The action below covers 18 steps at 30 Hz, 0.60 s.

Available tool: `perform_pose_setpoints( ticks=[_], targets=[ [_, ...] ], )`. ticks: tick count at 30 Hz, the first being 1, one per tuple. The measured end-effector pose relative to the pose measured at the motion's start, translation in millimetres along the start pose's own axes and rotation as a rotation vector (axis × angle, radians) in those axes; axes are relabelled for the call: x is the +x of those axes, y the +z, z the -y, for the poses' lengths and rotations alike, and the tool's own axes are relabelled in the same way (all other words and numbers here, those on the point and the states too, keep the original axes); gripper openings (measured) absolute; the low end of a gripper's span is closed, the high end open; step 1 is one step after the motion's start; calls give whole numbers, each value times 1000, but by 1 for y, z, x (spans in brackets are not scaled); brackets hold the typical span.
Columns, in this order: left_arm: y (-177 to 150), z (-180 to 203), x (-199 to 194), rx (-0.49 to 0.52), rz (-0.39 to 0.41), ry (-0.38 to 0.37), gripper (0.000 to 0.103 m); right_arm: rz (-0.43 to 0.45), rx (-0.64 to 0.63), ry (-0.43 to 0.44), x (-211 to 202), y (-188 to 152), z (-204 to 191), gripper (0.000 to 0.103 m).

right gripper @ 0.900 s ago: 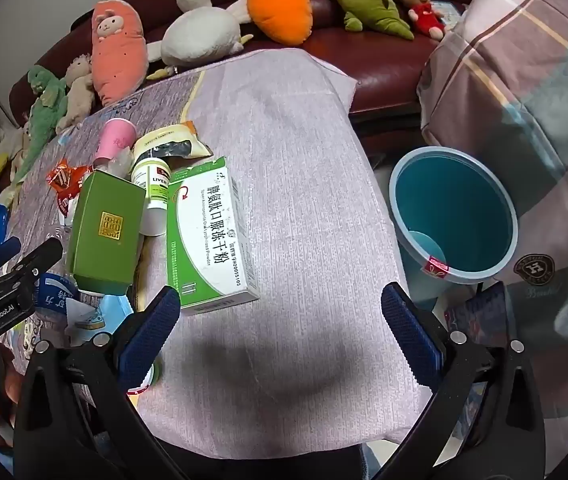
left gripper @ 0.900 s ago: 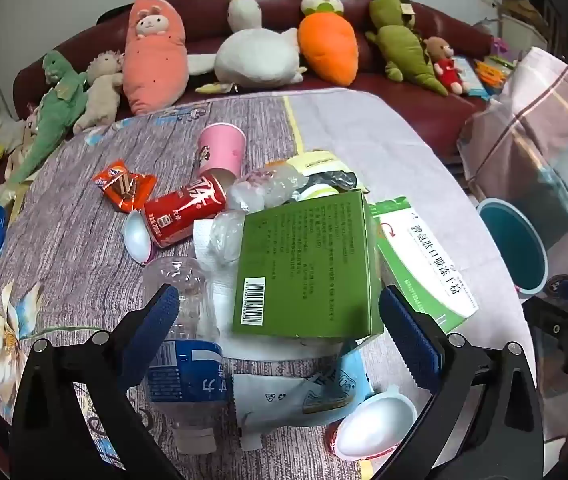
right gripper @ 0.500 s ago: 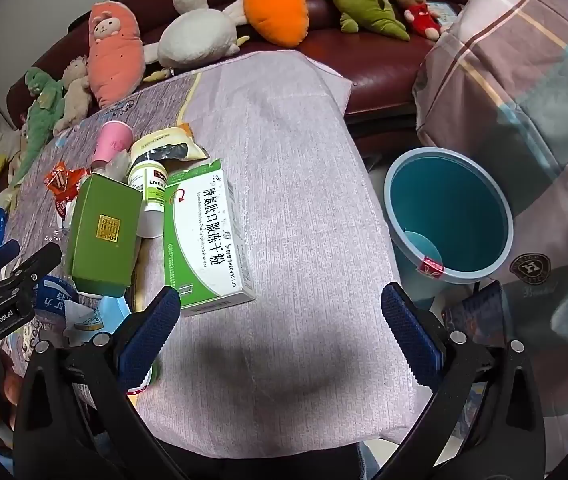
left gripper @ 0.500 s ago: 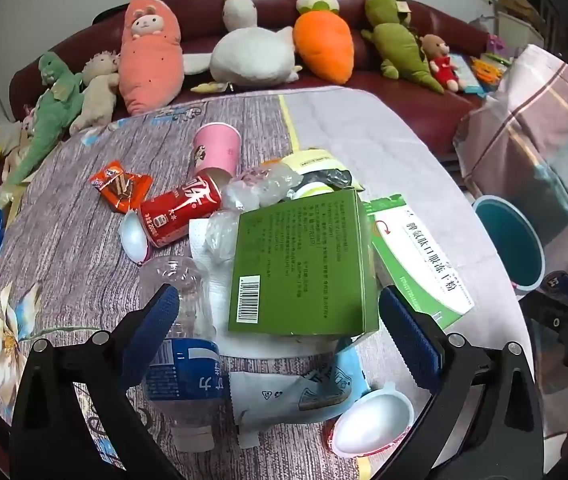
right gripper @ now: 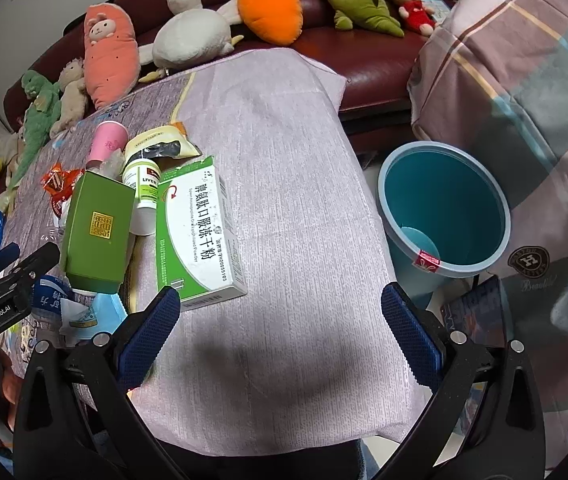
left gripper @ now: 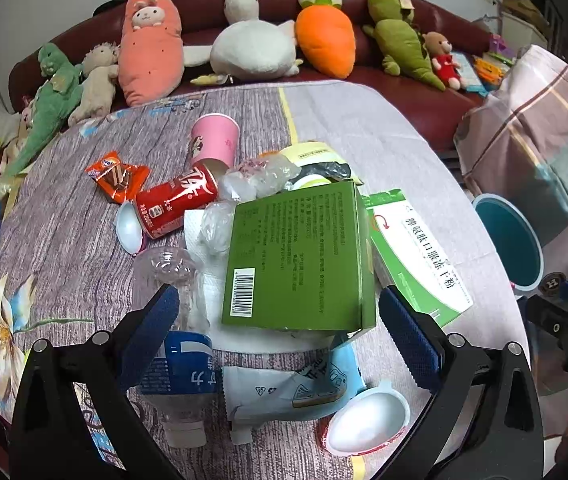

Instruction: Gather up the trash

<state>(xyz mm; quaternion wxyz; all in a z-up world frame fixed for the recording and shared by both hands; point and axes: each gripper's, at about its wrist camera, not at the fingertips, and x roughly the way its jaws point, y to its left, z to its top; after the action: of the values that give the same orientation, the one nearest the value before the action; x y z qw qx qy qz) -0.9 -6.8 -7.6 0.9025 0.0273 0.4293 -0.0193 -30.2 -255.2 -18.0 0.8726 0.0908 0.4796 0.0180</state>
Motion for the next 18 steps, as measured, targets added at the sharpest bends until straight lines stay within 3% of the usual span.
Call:
perform_pose_setpoints(
  ticks=[18],
  targets=[
    [0,3,-1,10,3,0,100,-4,15,-10,3,-1,6,97]
  ],
)
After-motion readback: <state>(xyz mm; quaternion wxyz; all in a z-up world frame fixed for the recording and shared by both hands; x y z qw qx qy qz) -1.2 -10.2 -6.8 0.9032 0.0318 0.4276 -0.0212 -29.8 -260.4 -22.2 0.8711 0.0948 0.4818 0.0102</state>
